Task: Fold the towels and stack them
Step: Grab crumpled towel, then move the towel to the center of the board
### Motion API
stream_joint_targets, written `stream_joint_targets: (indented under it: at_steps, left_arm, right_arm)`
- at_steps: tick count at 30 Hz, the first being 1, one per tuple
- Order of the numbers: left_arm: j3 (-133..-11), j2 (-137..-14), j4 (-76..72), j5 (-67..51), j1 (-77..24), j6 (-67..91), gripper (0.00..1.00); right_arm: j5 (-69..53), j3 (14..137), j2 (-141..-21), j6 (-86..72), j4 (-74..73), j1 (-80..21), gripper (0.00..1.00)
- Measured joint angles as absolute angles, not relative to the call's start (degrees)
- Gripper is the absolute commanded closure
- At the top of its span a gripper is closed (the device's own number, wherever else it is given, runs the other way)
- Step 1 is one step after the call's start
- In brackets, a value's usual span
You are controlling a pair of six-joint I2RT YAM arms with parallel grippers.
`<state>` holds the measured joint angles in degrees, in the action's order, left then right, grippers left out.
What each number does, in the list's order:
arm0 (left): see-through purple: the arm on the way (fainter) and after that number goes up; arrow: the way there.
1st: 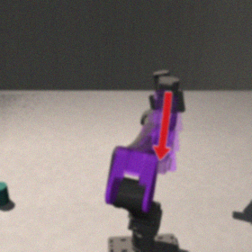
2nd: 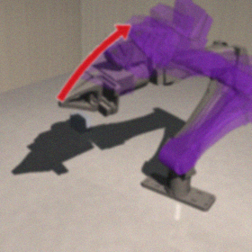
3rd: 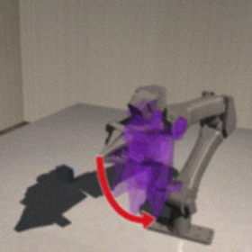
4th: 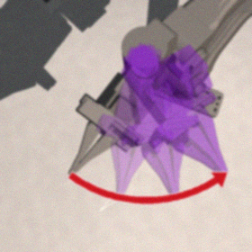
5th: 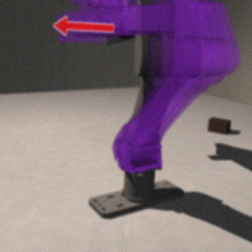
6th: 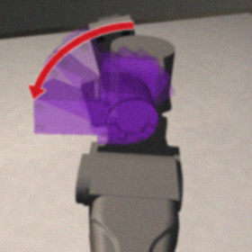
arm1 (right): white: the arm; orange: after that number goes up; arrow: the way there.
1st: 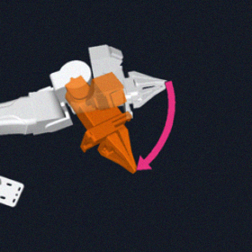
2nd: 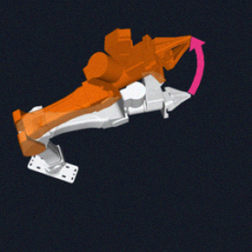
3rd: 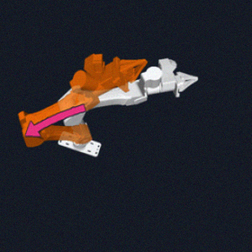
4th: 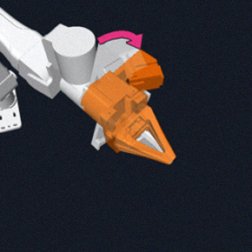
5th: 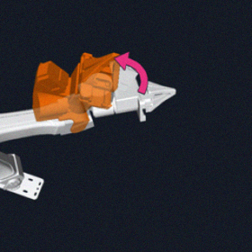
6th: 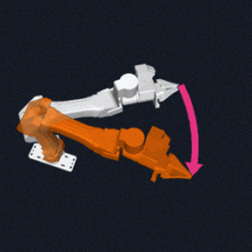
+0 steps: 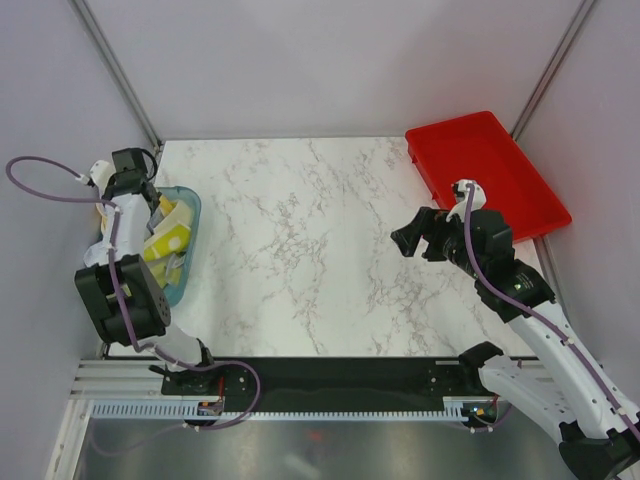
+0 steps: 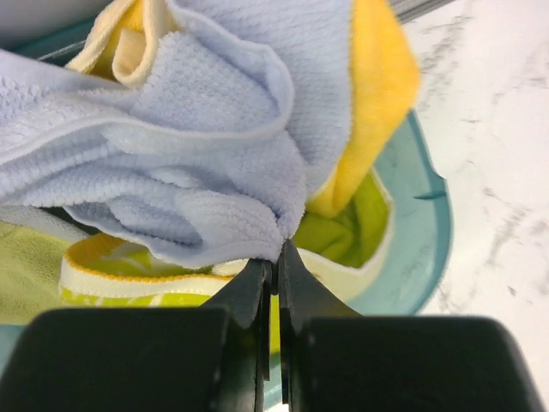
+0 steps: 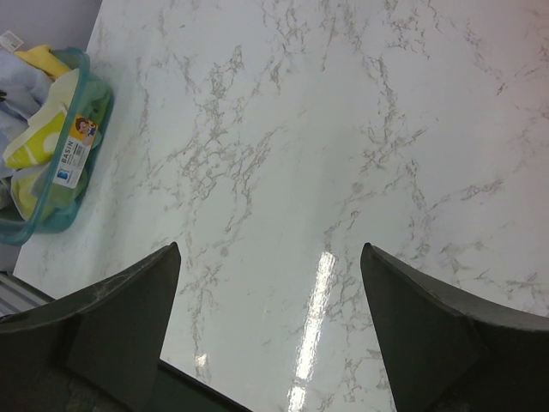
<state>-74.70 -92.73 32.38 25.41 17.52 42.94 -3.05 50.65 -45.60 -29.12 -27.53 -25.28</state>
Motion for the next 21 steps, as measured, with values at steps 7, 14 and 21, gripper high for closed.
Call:
stream_joint_targets:
  at_steps: [7, 14, 21]
  left_arm:
    - [-85.67, -85.14, 32.88, 16.56, 9.74, 35.79, 0.98]
    - [-101.23, -77.80, 29.50, -0.01, -10.83, 32.05, 0.98]
    - [-78.61, -65.10, 22.85, -12.99, -21.80, 32.56, 0.98]
  right_arm:
    - [-1.87, 50.70, -45.76, -29.61, -27.92, -25.28, 0.07]
    - [-0.69, 51.51, -45.34, -30.30, -28.58, -25.28, 0.07]
    - [0.67, 53.74, -43.94, -30.39, -29.63, -25.28, 0.07]
